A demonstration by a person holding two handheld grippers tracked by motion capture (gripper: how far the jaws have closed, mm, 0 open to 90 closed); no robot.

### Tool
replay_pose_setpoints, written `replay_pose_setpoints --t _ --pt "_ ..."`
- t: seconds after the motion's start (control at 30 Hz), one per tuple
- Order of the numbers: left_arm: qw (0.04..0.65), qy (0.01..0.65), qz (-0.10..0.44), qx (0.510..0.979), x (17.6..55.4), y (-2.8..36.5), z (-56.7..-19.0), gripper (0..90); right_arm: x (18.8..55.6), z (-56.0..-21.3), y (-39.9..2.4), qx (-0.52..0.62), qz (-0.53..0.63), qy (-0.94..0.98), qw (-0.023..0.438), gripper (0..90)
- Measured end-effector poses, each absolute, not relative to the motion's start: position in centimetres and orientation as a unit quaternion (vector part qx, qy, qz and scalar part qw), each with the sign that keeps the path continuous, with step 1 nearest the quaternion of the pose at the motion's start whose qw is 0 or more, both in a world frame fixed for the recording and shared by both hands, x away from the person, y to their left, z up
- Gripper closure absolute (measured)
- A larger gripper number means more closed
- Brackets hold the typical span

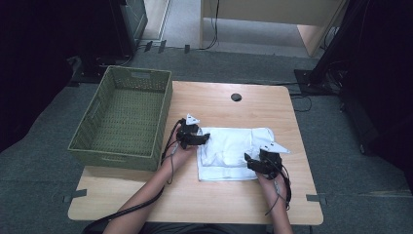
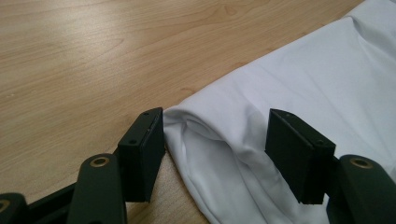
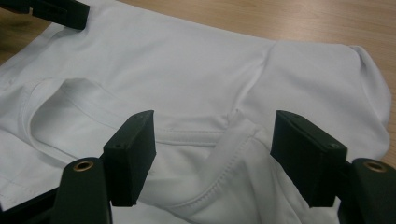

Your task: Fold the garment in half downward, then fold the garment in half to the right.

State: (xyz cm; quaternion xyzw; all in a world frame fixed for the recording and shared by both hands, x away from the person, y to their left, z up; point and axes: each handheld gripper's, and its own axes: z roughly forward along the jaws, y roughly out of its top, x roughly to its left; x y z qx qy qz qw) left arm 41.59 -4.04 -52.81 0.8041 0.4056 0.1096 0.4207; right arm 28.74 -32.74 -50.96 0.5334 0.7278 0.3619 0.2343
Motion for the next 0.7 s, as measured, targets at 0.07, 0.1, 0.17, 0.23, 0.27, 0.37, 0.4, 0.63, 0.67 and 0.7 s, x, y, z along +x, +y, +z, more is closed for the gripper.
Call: replay_pose_setpoints --t 0.07,0.1,0.17,0.23,0.27,0.37,0.4,0.63,0.67,0.7 --pt "0.42 0.405 0.11 0.804 41.6 -4.1 -52.8 37.7 28.7 -51.0 -32.6 0.536 0.359 0.728 0.232 29.0" --pt "0.419 0.403 0.111 0.806 41.6 -4.1 -52.8 37.7 28.7 -51.1 -32.5 0.536 0.358 0.729 0.232 29.0" --pt "0.419 0.402 0.111 0.806 41.6 -4.1 -52.8 37.7 28.7 -51.1 -32.2 0.534 0.358 0.73 0.23 29.1" --pt "0.419 0.402 0.11 0.807 41.6 -4.1 -52.8 37.7 28.7 -51.1 -31.9 0.532 0.358 0.732 0.231 29.2" --pt "0.419 0.402 0.11 0.807 41.6 -4.1 -52.8 37.7 28.6 -51.1 -31.7 0.532 0.356 0.732 0.233 29.3" --pt "0.419 0.401 0.11 0.807 41.6 -4.1 -52.8 37.7 28.5 -51.1 -31.3 0.53 0.357 0.733 0.235 29.6" --pt "0.42 0.401 0.111 0.807 41.6 -4.1 -52.8 37.7 28.5 -51.2 -31.1 0.53 0.356 0.733 0.235 29.9" --pt "0.419 0.401 0.11 0.807 41.6 -4.0 -52.8 37.7 28.2 -51.5 -30.5 0.536 0.361 0.726 0.235 30.6" --pt "0.419 0.401 0.11 0.807 41.6 -4.1 -52.8 37.7 28.1 -51.6 -30.5 0.54 0.362 0.723 0.233 30.6" --pt "0.419 0.401 0.111 0.807 41.6 -4.1 -52.8 37.7 28.1 -51.6 -30.5 0.544 0.362 0.721 0.231 30.6"
